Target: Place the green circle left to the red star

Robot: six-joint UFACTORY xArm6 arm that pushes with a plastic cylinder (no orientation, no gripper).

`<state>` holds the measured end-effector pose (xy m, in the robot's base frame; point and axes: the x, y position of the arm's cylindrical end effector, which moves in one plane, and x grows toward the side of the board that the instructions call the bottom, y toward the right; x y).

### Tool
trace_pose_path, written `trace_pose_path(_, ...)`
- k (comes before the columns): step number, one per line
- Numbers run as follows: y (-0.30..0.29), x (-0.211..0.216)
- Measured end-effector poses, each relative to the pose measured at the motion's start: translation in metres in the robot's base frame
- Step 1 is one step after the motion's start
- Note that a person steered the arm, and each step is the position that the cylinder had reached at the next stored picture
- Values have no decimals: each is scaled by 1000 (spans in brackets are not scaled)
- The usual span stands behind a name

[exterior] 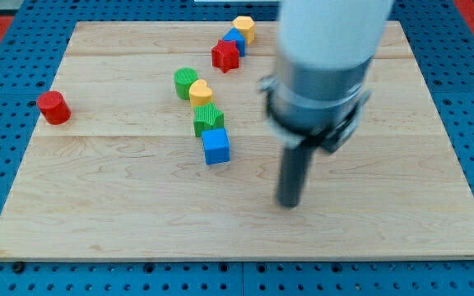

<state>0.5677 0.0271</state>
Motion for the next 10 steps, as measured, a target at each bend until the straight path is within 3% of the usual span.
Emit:
trace_pose_path(1, -100, -16)
trace_pose_path(2, -130, -76)
trace_pose_path(4, -141, -176)
trace_pose_path(6, -107, -183)
trace_pose_path(10, -117, -266)
